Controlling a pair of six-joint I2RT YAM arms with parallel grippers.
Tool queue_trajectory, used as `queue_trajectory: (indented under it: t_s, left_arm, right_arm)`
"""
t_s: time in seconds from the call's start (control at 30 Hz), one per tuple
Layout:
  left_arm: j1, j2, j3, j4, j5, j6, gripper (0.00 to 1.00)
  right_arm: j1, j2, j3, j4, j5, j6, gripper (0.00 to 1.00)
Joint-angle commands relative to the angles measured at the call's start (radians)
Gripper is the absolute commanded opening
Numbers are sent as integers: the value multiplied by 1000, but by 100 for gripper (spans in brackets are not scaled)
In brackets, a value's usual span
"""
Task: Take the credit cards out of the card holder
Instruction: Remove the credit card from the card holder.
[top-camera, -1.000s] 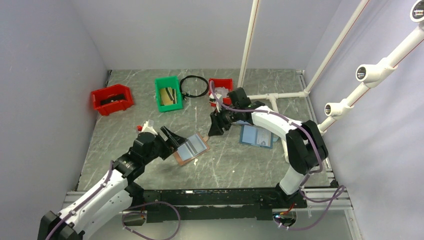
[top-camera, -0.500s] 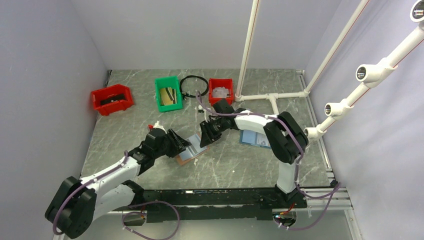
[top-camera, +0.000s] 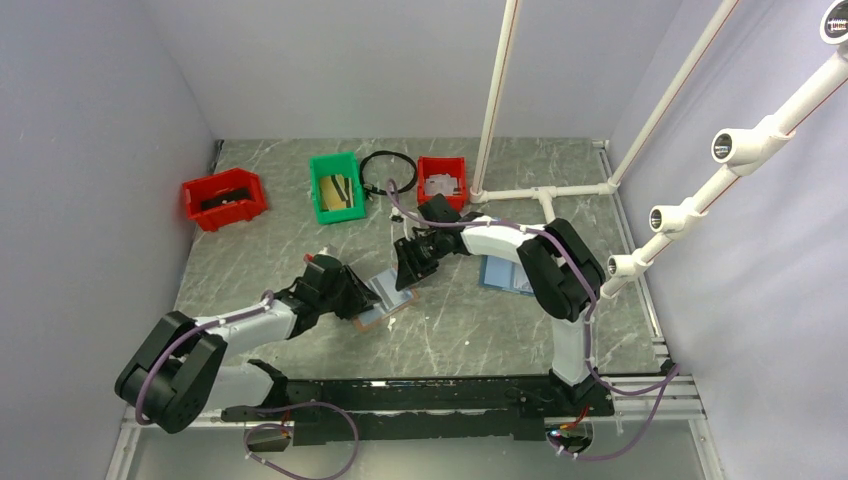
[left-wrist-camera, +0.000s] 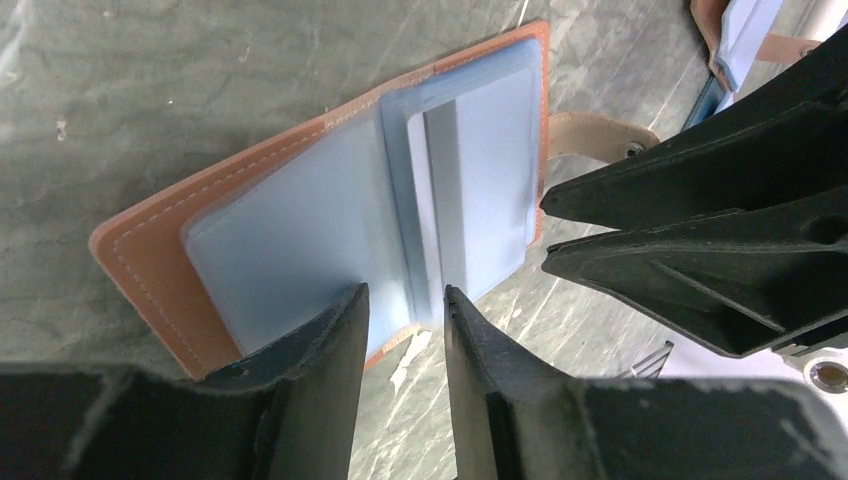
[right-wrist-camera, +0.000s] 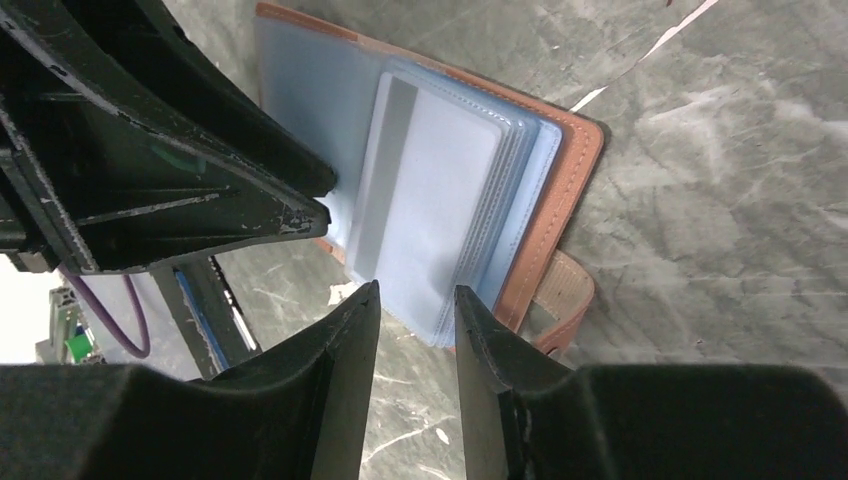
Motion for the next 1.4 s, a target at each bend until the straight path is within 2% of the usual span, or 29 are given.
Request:
queue_trajectory:
  t_s: [0.0,0.2,0.4,0.47,0.73,0.93,1.37]
  left_arm:
    - [14,24,30,5,9,17,39]
    - [21,10,24,-8,7,12,39]
    - [27,-15,9,-6,8,4,39]
    - [30,-20,7,-2,14,2,40]
    - [45,-50,-15,53,39,-19,47]
    - [55,-89,-41,77,45,-49,60]
    - [81,-130,-74,107,48,-110,75]
  right_arm:
    - [18,25,47,-23,45,0,37]
    - [37,57,66,-35,10,4,35]
    - [45,36,56,1,-77,28,21]
    - [46,28,56,9,-91,33,20]
    - [46,14,38,52,-170,63,24]
    - [46,20,28,95,-224,110,30]
    - [57,59,37,159,-295,210,30]
